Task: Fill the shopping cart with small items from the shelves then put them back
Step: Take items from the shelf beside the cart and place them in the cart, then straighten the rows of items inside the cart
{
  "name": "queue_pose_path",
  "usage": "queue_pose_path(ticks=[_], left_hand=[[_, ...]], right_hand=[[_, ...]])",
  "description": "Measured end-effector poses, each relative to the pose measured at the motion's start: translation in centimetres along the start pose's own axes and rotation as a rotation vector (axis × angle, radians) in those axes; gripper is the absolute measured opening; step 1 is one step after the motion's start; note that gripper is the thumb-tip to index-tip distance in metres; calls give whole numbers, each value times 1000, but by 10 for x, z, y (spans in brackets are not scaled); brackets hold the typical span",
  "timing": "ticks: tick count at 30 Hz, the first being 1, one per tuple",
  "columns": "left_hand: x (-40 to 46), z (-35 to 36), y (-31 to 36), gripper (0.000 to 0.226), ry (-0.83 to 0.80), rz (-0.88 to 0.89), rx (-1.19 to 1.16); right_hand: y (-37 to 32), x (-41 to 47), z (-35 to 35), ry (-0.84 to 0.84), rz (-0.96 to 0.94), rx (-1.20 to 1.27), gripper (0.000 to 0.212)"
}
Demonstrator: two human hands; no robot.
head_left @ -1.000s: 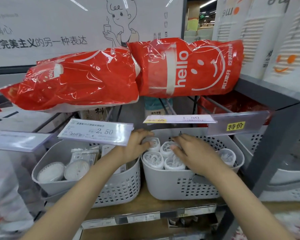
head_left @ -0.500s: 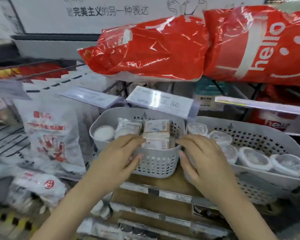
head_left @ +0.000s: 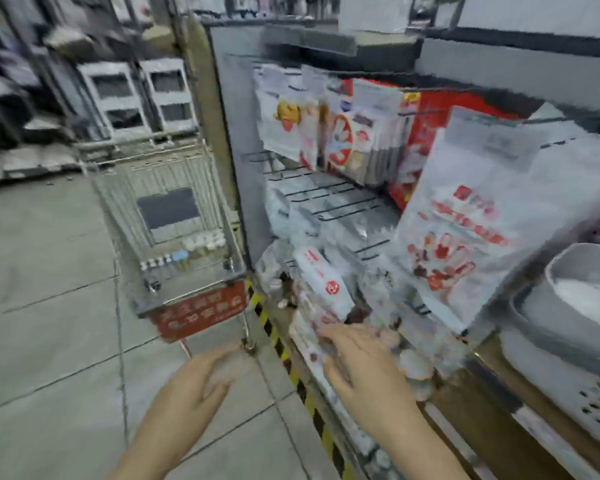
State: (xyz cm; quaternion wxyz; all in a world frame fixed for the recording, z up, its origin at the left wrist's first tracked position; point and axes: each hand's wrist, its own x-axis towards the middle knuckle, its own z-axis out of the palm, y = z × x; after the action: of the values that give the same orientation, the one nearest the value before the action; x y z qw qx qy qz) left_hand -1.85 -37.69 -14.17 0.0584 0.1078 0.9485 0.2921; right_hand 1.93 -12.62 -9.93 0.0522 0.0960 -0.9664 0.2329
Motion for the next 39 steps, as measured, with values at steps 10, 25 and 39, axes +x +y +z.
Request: queue_pose_path(ticks=[10, 25, 39], left_hand=[[-45, -72, -152, 36, 175, -403, -34], [139, -115, -222, 40, 96, -318, 21], [274, -165, -349, 42, -23, -386, 88]], right_hand=[[-83, 99, 126, -338, -155, 125, 34], [-56, 278, 210, -411, 71, 163, 28], [-87, 453, 315, -595, 125, 138, 29]])
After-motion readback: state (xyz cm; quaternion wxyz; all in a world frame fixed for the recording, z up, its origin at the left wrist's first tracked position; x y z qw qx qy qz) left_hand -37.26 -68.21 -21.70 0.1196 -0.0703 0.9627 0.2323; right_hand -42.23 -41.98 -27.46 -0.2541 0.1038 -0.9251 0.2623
